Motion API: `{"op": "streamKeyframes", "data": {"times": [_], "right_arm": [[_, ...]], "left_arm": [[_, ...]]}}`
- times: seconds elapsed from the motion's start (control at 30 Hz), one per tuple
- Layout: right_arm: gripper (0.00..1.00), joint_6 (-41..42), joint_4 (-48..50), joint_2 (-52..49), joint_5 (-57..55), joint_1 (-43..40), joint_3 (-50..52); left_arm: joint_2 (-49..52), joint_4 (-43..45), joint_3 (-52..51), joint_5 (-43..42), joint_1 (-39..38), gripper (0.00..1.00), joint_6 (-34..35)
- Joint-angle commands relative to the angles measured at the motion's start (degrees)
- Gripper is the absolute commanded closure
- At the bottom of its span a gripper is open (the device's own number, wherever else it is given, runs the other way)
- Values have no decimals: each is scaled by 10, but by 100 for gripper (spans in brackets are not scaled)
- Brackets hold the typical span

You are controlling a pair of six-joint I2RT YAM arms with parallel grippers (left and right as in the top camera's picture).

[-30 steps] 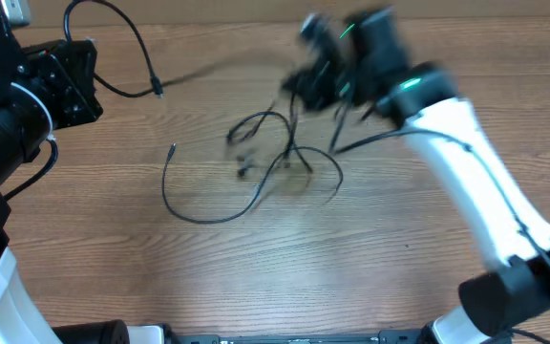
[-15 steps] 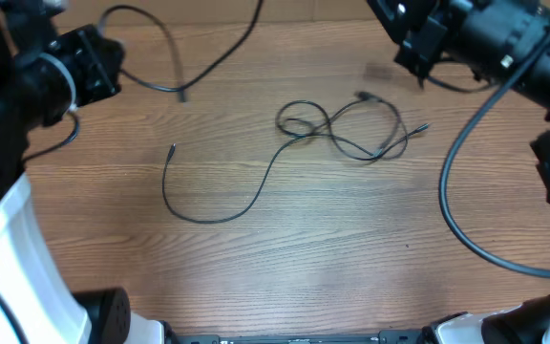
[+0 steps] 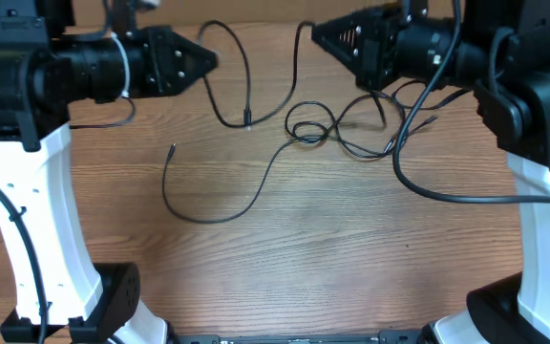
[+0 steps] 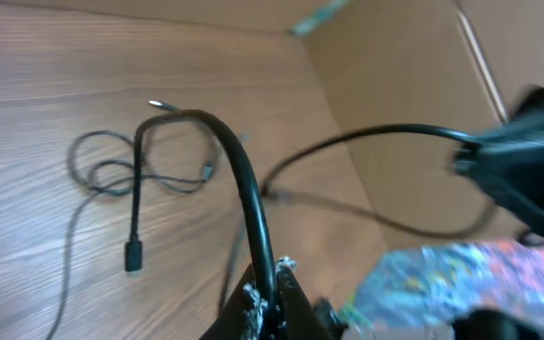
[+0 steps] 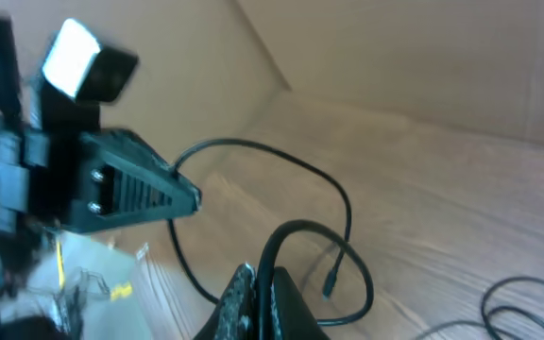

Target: Untangle cables

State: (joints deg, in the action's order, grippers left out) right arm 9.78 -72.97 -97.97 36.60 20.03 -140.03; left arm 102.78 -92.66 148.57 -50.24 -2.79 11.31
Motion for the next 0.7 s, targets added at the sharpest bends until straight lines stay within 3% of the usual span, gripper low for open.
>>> {"op": "streamKeyframes", "data": {"times": [0.0, 0.03, 0.07, 0.43, 0.57, 0.67], "right_arm": [[82, -96, -15, -10, 41, 2, -2], [71, -114, -24, -12, 47, 2, -2], [69, -133, -34, -16, 54, 2, -2], [67, -228, -108, -59, 96, 7, -2], [53, -234, -112, -66, 103, 19, -2], [40, -261, -121, -66, 100, 42, -2]], "left_arm": [[-1, -3, 2, -58, -15, 96, -39], [-1, -3, 2, -62, -18, 96, -41], [-1, -3, 2, -62, -19, 96, -41], [-1, 2, 2, -121, -20, 96, -37], [-1, 6, 2, -122, -19, 96, -33], [-1, 32, 2, -122, -20, 96, 9]]}}
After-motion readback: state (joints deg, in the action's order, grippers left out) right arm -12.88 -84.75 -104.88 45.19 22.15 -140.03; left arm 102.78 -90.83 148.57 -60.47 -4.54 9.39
